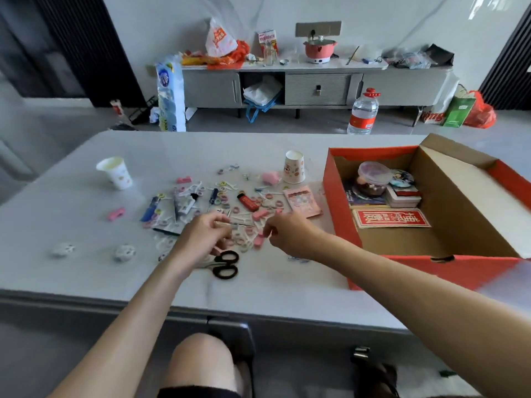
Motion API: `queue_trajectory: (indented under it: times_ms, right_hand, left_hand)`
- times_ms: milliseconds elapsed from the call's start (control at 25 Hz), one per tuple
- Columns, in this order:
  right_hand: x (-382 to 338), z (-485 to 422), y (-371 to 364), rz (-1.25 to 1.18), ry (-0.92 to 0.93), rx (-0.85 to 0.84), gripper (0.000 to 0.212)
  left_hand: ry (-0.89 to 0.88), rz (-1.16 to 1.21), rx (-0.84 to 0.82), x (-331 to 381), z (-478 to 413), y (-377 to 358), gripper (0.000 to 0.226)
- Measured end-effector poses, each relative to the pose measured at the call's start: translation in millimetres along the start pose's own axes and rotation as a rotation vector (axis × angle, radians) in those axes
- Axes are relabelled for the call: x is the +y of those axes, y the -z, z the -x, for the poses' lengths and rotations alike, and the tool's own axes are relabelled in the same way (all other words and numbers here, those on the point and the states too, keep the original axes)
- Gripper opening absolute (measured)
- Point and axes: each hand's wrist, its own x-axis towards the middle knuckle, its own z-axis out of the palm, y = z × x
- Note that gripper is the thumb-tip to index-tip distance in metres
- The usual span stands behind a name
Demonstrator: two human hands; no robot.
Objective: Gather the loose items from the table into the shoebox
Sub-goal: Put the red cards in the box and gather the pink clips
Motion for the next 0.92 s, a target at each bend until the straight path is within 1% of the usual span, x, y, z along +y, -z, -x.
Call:
queue_trajectory:
  times_ms: [80,240,360,440,480,560,600,640,680,720,760,800,840,920]
  right_hand:
    - [-5,-21,-20,0.063,0.019,-0.030,0.030]
    - [1,-82,-46,0.193,-0.012,0.069,0.030]
    - [9,-111,-62,0.292,-0.028,0.099,0.030]
    - [10,-118,-66,0.351,-0.009,0.161,0.027]
    - [11,-119,-67,0.326,-0.014,0.213,0.022]
    - [8,-116,-67,0.149,-0.069,0.263,0.011]
    - [7,-112,-67,0.067,-0.106,0.232,0.009]
    - [5,-107,-68,0.023,-0.121,0.154,0.009]
    - [4,-100,-69,0.008,-0.109,0.058,0.012]
    - [4,-94,-71,0.015,-0.089,-0.028,0.016]
    - [3,-89,-72,0.029,-0.064,-0.072,0.017]
    - [2,-86,-72,0.023,-0.039,-0.064,0.017]
    - [2,-82,-70,-0.016,-0.021,-0.021,0.017]
    - [4,-73,-67,-0.102,0.016,0.136,0.016]
  left_hand:
    - [0.031,-0.127,0.118,-33,0,30,0.009]
    - [0.071,-0.220,0.315,-89,-29,72,0.015]
    - [0.069,-0.336,0.540,-113,-64,96,0.013]
    - [0.097,-0.476,0.689,-125,-92,123,0.026]
    - [0.145,-0.543,0.707,-131,-104,139,0.034]
    - [0.281,-0.662,0.638,-143,-125,168,0.042]
    - [0.352,-0.714,0.571,-149,-133,178,0.042]
    - [0.406,-0.750,0.513,-153,-138,183,0.039]
    - [0.421,-0.774,0.489,-157,-142,186,0.034]
    - [0.398,-0.787,0.498,-158,-145,185,0.028]
    - [0.353,-0.785,0.522,-160,-147,184,0.024]
    - [0.317,-0.763,0.533,-159,-147,184,0.022]
    - [0.298,-0.738,0.534,-156,-147,184,0.020]
    - [0.287,-0.700,0.565,-148,-141,181,0.018]
